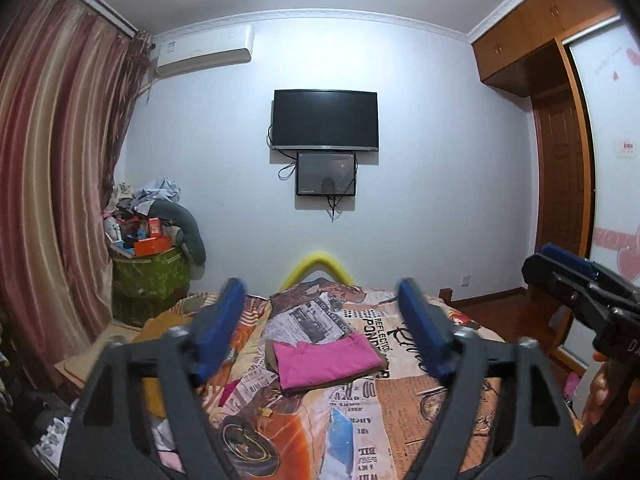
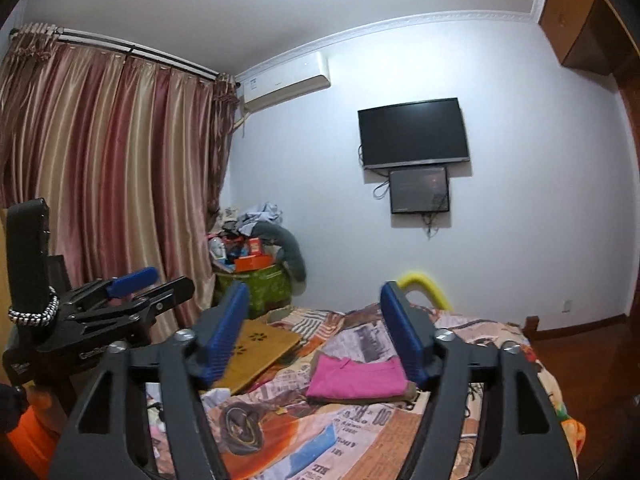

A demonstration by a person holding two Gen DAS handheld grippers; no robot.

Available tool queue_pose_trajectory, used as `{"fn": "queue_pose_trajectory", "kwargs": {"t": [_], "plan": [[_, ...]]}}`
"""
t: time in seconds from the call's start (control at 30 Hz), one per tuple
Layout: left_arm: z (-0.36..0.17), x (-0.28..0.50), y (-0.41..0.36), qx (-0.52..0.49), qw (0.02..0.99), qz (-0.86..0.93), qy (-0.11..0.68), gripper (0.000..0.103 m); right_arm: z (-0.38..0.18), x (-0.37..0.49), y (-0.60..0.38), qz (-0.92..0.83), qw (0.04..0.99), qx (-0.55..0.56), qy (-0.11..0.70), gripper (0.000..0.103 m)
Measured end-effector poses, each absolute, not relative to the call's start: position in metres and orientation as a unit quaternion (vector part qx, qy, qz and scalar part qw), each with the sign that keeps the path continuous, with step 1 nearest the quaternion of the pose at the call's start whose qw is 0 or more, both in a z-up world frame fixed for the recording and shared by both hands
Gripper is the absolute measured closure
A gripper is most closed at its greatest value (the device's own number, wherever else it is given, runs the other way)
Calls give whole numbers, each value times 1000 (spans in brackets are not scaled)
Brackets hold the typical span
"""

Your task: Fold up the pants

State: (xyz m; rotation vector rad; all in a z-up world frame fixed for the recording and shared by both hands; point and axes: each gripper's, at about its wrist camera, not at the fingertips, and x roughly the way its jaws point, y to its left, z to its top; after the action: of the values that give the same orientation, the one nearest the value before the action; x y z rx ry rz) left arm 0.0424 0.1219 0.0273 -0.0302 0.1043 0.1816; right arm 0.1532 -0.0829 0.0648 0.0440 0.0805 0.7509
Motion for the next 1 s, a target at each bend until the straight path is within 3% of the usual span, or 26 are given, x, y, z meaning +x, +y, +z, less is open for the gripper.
{"fn": "queue_pose_trajectory", "kwargs": {"t": [0.1,0.23,0.33,1.0], "plan": [[25,34,124,-25,995,88,47,2,66,155,-82,358,933,24,43,25],[23,29,124,-25,994,96,47,1,64,152,-87,348,936,24,47,16],[21,27,124,-26,994,94,52,0,61,152,-87,339,939,24,48,0],[15,25,114,-15,994,95,55,0,57,142,-92,331,942,17,53,0]]}}
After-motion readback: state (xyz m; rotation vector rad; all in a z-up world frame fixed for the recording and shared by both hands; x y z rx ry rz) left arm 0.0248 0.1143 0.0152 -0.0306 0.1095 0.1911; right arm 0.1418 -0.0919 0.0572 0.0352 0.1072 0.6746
